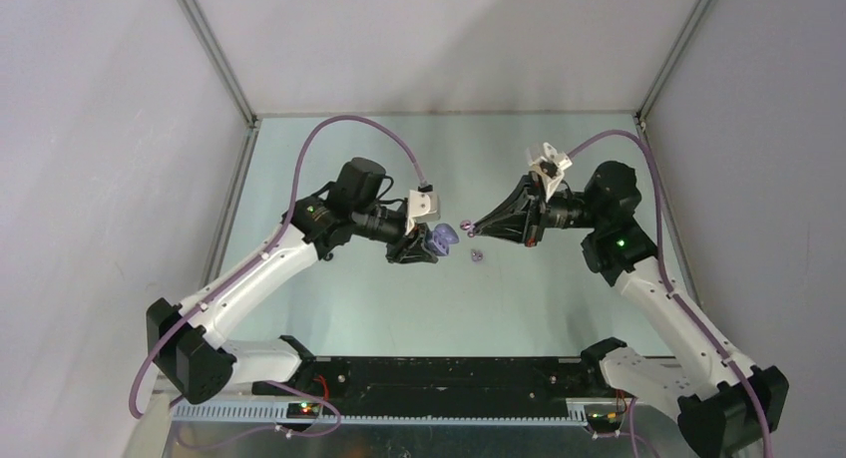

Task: Insert the wireless bluetooth earbuds into the charging case
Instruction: Place the earbud in the charging case.

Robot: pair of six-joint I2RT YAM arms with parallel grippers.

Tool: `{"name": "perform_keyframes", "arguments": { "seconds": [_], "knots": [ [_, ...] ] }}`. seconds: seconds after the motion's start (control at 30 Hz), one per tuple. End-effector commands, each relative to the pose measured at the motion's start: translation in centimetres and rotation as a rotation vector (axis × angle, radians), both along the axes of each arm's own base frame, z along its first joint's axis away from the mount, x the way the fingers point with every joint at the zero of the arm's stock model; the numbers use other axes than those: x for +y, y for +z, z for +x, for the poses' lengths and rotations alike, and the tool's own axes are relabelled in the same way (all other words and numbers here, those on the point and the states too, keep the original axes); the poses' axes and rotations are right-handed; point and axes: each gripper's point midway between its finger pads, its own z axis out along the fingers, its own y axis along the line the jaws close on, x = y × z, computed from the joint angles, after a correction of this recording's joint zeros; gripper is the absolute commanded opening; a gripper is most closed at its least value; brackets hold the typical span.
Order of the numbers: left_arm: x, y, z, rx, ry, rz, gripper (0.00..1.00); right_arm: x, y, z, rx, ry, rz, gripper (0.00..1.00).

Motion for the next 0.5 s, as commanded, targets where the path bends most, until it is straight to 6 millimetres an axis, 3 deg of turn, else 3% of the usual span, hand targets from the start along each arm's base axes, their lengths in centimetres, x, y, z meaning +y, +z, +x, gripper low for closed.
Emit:
{"name": "perform_keyframes", "arguments": {
  "seconds": [0.0,0.47],
  "knots": [
    [-0.8,2.7,-0.8,-0.018,-0.065,-0.067,0.07,1.3,2.1,-1.0,0.000,0.064,0.042,0.04],
    [-1.4,3.7,-2.4,0.069,-0.135,-0.115,0.07,2.8,0.2,-0.9,-0.046,0.072,0.007,0.04]
  ]
}}
